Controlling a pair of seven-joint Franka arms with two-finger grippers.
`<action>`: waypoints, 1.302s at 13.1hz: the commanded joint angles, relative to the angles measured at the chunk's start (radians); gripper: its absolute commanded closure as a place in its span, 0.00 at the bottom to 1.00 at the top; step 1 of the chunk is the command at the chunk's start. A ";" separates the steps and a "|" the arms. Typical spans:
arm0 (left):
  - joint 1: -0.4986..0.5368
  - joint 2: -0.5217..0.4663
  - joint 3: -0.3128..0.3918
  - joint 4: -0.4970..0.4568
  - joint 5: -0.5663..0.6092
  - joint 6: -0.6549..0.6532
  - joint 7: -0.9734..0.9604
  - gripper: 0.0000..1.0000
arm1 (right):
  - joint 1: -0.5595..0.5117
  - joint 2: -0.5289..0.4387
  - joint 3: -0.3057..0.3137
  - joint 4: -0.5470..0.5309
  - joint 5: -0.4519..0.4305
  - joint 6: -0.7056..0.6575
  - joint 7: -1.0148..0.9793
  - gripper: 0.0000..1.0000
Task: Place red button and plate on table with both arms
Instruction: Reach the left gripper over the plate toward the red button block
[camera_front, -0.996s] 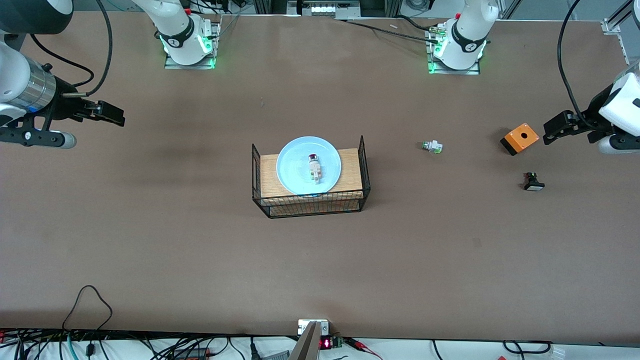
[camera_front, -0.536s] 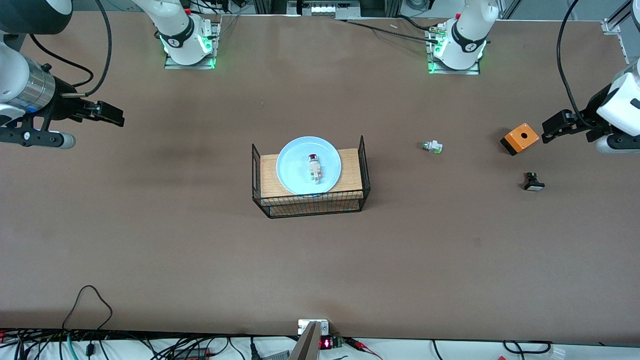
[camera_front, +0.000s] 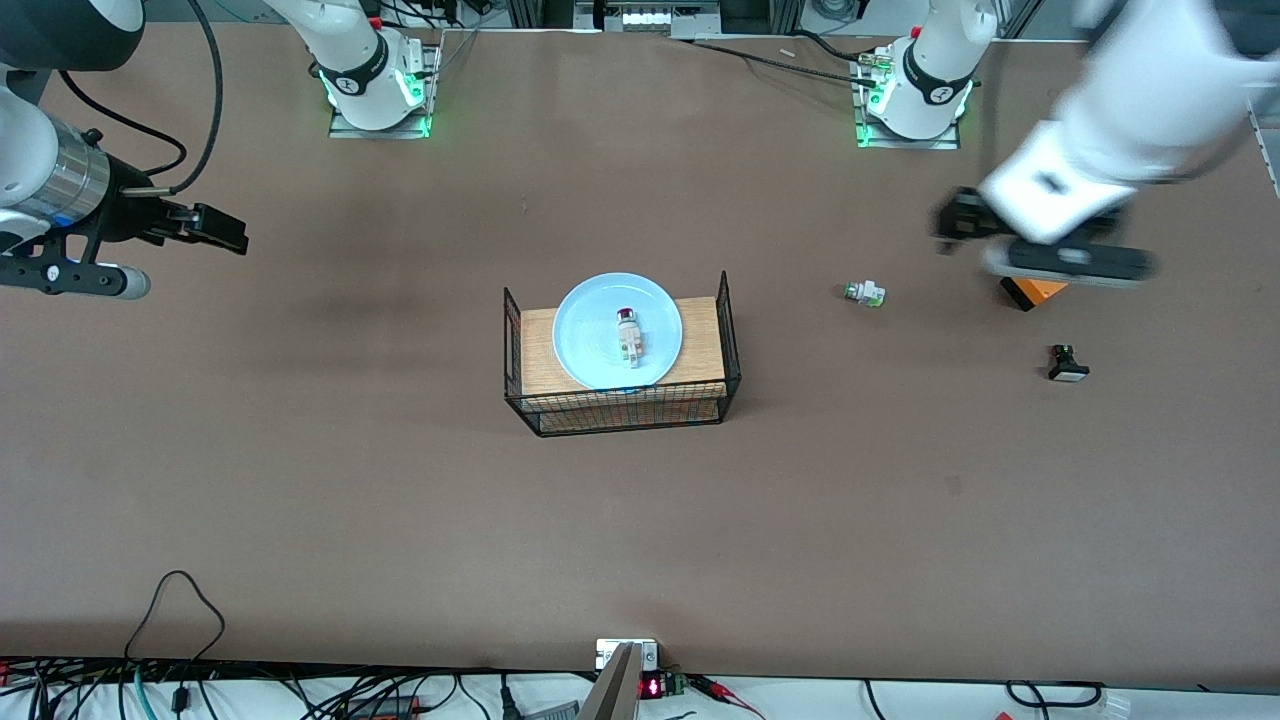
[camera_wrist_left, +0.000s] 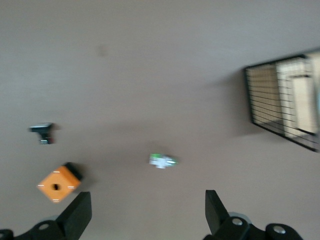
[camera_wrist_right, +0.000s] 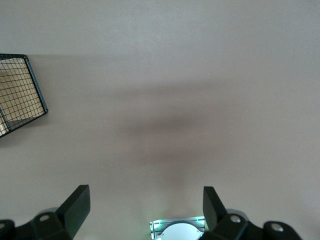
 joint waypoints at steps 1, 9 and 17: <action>0.005 0.128 -0.125 0.105 -0.005 -0.012 -0.106 0.00 | -0.003 0.000 0.005 0.003 -0.007 0.002 0.012 0.00; -0.225 0.477 -0.162 0.369 0.066 0.138 -0.376 0.00 | 0.003 0.009 0.006 0.011 0.000 -0.006 0.012 0.00; -0.418 0.645 -0.063 0.483 0.103 0.228 -0.555 0.00 | 0.003 0.012 0.006 0.011 0.161 0.003 0.085 0.00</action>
